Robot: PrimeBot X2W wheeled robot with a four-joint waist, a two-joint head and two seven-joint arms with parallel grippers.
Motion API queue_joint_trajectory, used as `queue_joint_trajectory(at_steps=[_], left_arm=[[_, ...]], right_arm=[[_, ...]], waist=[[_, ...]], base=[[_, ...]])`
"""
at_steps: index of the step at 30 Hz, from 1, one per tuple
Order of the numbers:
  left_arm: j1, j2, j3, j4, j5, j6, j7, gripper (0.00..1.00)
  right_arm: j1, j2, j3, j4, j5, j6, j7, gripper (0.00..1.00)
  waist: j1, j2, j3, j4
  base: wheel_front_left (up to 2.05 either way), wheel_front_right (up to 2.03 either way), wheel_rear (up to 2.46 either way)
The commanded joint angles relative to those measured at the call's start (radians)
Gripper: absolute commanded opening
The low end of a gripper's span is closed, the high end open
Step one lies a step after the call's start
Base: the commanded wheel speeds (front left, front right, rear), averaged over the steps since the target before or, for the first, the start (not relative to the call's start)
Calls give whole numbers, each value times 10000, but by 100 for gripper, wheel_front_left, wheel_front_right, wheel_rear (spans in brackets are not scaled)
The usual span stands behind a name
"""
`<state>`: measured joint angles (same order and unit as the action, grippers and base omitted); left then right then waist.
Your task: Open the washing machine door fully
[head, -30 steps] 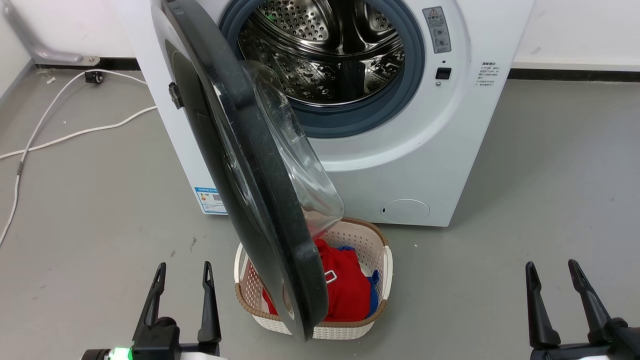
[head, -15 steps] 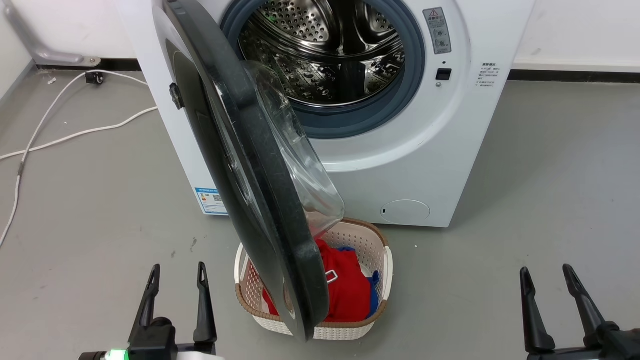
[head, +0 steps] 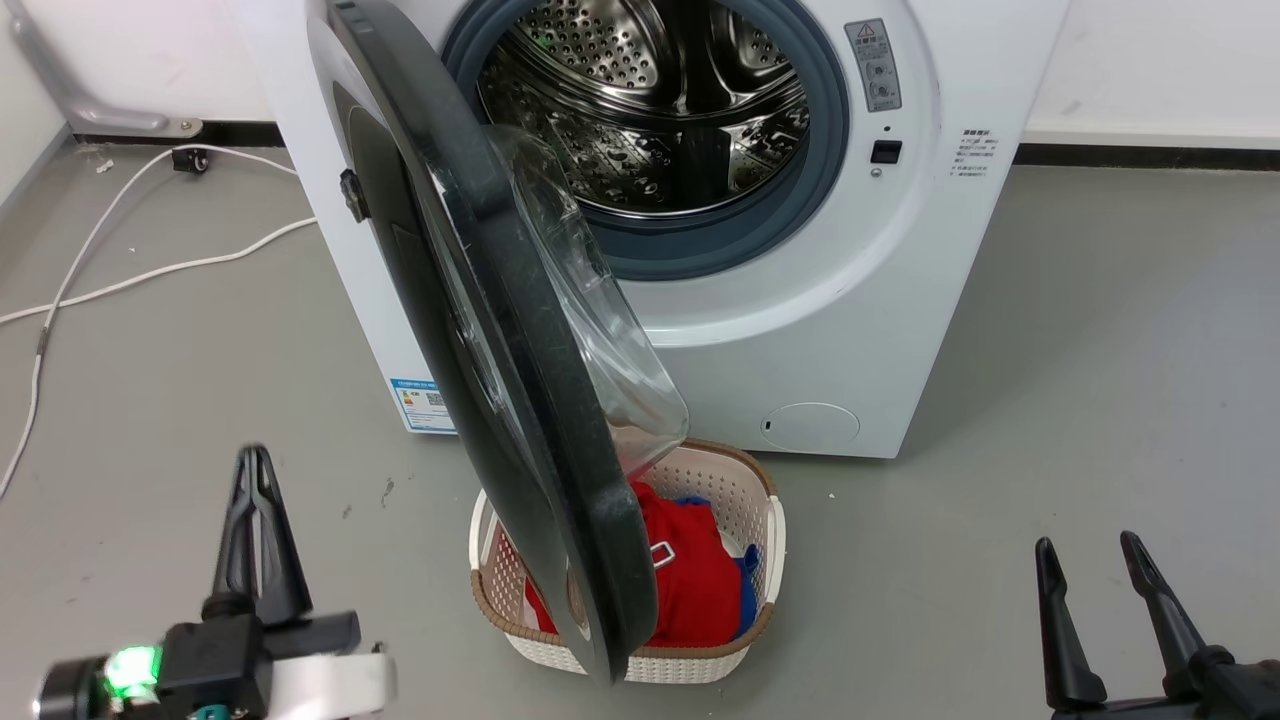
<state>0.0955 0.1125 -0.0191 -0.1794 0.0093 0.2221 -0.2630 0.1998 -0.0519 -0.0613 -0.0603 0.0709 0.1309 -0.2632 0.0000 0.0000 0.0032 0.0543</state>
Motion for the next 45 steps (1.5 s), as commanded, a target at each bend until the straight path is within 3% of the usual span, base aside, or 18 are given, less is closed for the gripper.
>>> queue_joint_trajectory(at_steps=[1, 8, 13, 18, 32, 45], left_arm=[[-151, 70, 17, -216, 89, 61, -28, 0], [-1358, 638, -423, -2189, 531, -3, -26, 0], [-2048, 821, -1116, -2786, 733, -189, -26, 0], [-2505, 819, -2220, -3035, 889, -644, -26, 0], [-2976, 85, -4878, -2169, 927, -1648, 273, 0], [-2311, -131, -5796, -26, 452, -1805, 170, 0]], right_arm=[[45, 29, -14, -26, 16, -1, -20, 100], [44, 28, 70, -69, 70, -2, -21, 100], [-38, 29, 123, -110, 37, -1, -21, 100], [-37, 29, 136, -136, -2, -1, -21, 100], [-130, 28, 178, -212, 28, -1, -21, 100], [-371, 28, 233, -228, -21, -2, -20, 100]], waist=[[0, 0, -5, 4], [0, 0, -19, 13], [0, 0, -2, -49], [0, 0, 1, -118], [0, 0, 162, -263], [0, 0, 453, -378]], base=[[0, 0, 0], [0, 0, 0], [0, 0, 0], [0, 0, 0], [0, 0, 0], [0, 0, 0]])
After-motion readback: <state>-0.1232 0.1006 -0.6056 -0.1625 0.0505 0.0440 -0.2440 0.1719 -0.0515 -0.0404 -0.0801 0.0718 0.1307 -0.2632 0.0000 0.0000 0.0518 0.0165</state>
